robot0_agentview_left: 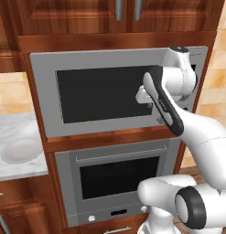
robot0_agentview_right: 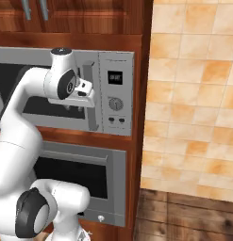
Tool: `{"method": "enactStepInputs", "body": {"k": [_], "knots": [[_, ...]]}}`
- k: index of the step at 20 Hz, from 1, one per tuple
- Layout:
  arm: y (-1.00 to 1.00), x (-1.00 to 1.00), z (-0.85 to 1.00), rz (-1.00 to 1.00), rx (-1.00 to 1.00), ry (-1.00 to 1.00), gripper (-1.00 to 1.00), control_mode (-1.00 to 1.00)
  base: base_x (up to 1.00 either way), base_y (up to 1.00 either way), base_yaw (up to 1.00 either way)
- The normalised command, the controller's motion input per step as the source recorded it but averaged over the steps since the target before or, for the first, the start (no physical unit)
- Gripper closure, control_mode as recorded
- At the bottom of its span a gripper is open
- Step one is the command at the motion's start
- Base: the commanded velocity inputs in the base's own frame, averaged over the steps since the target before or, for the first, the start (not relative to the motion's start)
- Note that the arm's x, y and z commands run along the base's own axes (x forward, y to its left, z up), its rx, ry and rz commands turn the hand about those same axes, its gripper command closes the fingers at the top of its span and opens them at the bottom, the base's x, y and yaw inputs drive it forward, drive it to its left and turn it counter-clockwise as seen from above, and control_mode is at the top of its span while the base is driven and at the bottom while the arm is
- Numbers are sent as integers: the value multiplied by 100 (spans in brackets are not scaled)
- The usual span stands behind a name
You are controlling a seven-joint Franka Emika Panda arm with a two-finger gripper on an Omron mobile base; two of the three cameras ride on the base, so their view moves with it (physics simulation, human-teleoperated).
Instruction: Take the baked cake out of the oven and place it on the plate for cooling. Then close the oven door.
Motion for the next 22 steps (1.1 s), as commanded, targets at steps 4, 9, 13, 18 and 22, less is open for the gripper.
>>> {"method": "enactStepInputs", "body": {"k": [4,9,13,18,22], "knots": [[0,0,0,0,0,0,-100,100,-3,0,0],[0,0,0,0,0,0,-100,100,-78,18,-28],[0,0,0,0,0,0,-100,100,-95,82,-41],[0,0,0,0,0,0,-100,100,-38,100,-44],[0,0,0,0,0,0,-100,100,0,100,-47]]}}
